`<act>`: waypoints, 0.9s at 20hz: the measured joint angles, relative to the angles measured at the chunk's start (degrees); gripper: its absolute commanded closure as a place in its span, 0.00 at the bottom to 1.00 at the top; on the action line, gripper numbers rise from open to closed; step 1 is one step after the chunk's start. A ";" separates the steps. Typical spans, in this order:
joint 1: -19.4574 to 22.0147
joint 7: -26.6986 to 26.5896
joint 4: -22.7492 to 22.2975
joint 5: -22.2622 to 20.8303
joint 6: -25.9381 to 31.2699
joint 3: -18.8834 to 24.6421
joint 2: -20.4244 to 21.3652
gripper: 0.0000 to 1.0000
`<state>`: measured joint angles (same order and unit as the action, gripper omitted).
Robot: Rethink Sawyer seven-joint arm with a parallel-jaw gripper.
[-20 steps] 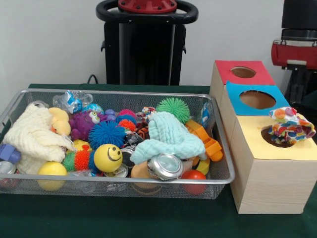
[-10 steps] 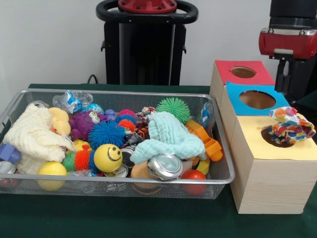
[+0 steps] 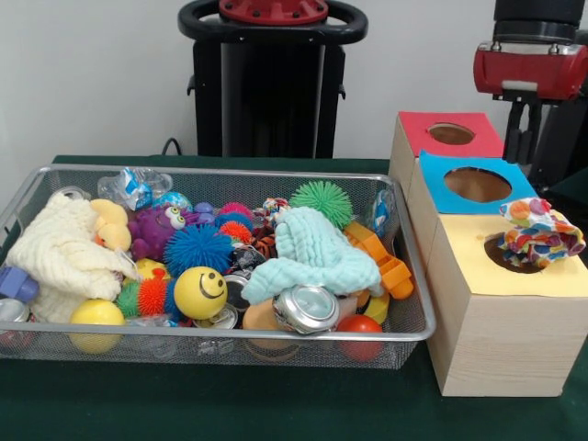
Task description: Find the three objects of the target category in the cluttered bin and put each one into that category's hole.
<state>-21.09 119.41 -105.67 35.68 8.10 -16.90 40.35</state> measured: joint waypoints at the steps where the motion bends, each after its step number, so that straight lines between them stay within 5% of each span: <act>1: -0.24 0.00 0.00 0.00 0.12 -0.12 -0.11 1.00; 18: -2.30 0.00 0.69 0.00 1.44 -0.36 -0.90 1.00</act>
<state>-23.39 119.41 -104.98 35.68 9.54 -17.26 39.45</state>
